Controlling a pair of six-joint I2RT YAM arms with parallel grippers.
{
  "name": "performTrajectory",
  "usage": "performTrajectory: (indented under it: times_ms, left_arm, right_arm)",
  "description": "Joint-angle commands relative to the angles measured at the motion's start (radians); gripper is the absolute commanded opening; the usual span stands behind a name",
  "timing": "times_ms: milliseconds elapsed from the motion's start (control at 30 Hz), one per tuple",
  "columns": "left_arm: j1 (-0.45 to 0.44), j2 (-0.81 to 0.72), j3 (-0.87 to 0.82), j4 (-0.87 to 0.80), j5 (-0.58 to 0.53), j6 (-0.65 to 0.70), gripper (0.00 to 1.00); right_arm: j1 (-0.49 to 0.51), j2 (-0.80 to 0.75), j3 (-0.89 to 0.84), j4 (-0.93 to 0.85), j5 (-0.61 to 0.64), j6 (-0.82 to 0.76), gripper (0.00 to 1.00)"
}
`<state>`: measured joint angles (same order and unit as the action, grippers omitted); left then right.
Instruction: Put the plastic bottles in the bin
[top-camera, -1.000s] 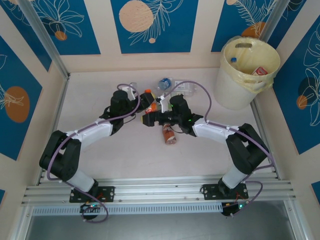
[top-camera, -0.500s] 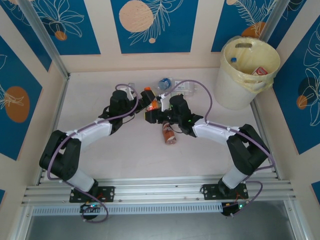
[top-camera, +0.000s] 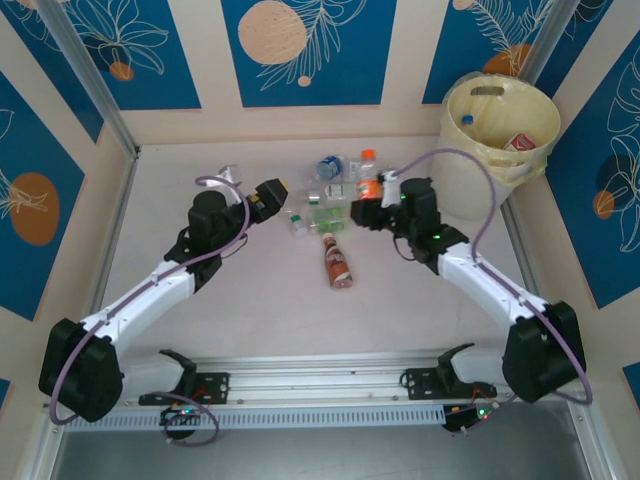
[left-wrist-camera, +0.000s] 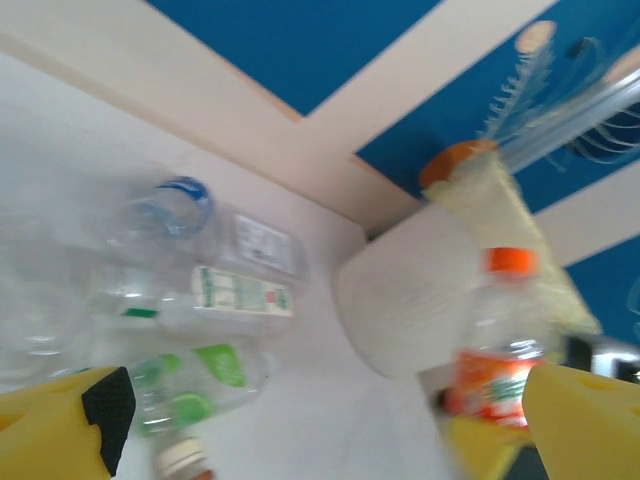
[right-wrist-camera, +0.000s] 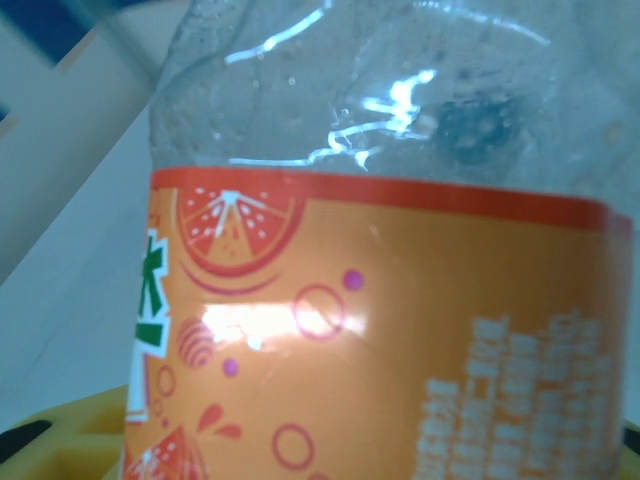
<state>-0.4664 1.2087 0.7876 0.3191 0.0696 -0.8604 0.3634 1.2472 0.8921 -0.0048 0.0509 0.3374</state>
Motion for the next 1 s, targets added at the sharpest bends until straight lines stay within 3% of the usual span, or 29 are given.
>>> performTrajectory:
  times_ms: [0, 167, 300, 400, 567, 800, 967]
  left_arm:
    - [0.011, 0.016, -0.051, -0.095, -0.103, 0.039, 1.0]
    - [0.011, 0.044, -0.074, -0.074, -0.087, 0.003, 1.0]
    - [0.013, 0.033, -0.095, -0.06, -0.096, 0.001, 1.0]
    - [0.016, 0.006, -0.119, -0.062, -0.111, 0.004, 1.0]
    - [0.023, -0.054, -0.168, -0.075, -0.156, 0.008, 1.0]
    - [0.033, -0.113, -0.211, -0.101, -0.188, 0.0, 1.0]
    - [0.038, -0.13, -0.229, -0.114, -0.212, -0.005, 1.0]
  right_arm:
    - [-0.106, -0.049, 0.078, -0.075, 0.128, -0.017, 0.41]
    - [-0.258, 0.002, 0.339, -0.166, 0.182, -0.042, 0.42]
    - [-0.352, 0.141, 0.546, -0.223, 0.292, -0.05, 0.43]
    - [-0.422, 0.257, 0.694, -0.303, 0.314, 0.038, 0.46]
    - [-0.464, 0.387, 0.769, -0.209, 0.389, 0.112, 0.47]
    - [-0.533, 0.513, 0.89, -0.226, 0.4, 0.218, 0.51]
    - [-0.577, 0.565, 0.946, -0.317, 0.441, 0.304, 0.65]
